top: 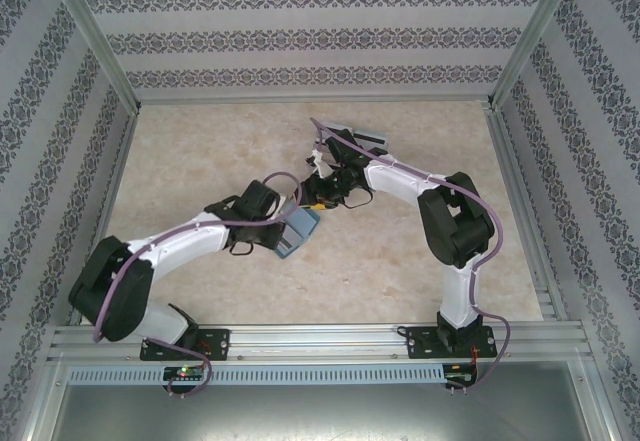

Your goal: Put the credit cards into the card holder

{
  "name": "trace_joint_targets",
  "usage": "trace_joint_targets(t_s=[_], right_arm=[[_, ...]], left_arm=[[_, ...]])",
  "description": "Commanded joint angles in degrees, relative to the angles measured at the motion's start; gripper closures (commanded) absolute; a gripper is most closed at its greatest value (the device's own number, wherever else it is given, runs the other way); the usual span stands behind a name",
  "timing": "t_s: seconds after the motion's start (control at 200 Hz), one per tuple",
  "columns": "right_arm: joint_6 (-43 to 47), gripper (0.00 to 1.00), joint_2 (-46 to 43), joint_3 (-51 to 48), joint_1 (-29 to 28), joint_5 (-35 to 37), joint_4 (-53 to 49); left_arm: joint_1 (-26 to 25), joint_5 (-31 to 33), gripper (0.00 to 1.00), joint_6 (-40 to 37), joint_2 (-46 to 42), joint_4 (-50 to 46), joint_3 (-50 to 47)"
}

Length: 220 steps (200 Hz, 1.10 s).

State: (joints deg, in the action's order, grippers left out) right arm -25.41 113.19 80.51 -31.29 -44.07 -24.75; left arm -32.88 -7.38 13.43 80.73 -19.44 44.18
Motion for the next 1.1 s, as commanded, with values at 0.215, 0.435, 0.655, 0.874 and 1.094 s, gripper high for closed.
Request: trace_joint_targets(t_s=[0.215, 0.435, 0.655, 0.874, 1.094], right_arm=[[-3.2, 0.52, 0.3, -2.9, -0.6, -4.5, 6.2], [-3.3, 0.52, -1.7, -6.6, 5.3, -0.7, 6.8], [-3.6, 0.52, -1.1, -7.5, 6.9, 0.7, 7.2], [-4.1, 0.52, 3.7, -4.8, 3.8, -1.8, 7.1], [-5.1, 0.52, 4.3, -4.3, 1.5, -3.3, 8.6]], left_arm=[[2.1, -2.3, 1.00, 2.1, -4.7, 18.6, -9.0], [2.5, -2.6, 1.00, 2.7, -6.6, 18.6, -10.6], [2.8, -2.4, 1.00, 3.8, -9.0, 20.8, -13.5], [3.0, -2.3, 1.00, 4.1, -9.6, 21.8, -14.6], [3.2, -2.7, 1.00, 4.3, -10.0, 21.3, -14.4]])
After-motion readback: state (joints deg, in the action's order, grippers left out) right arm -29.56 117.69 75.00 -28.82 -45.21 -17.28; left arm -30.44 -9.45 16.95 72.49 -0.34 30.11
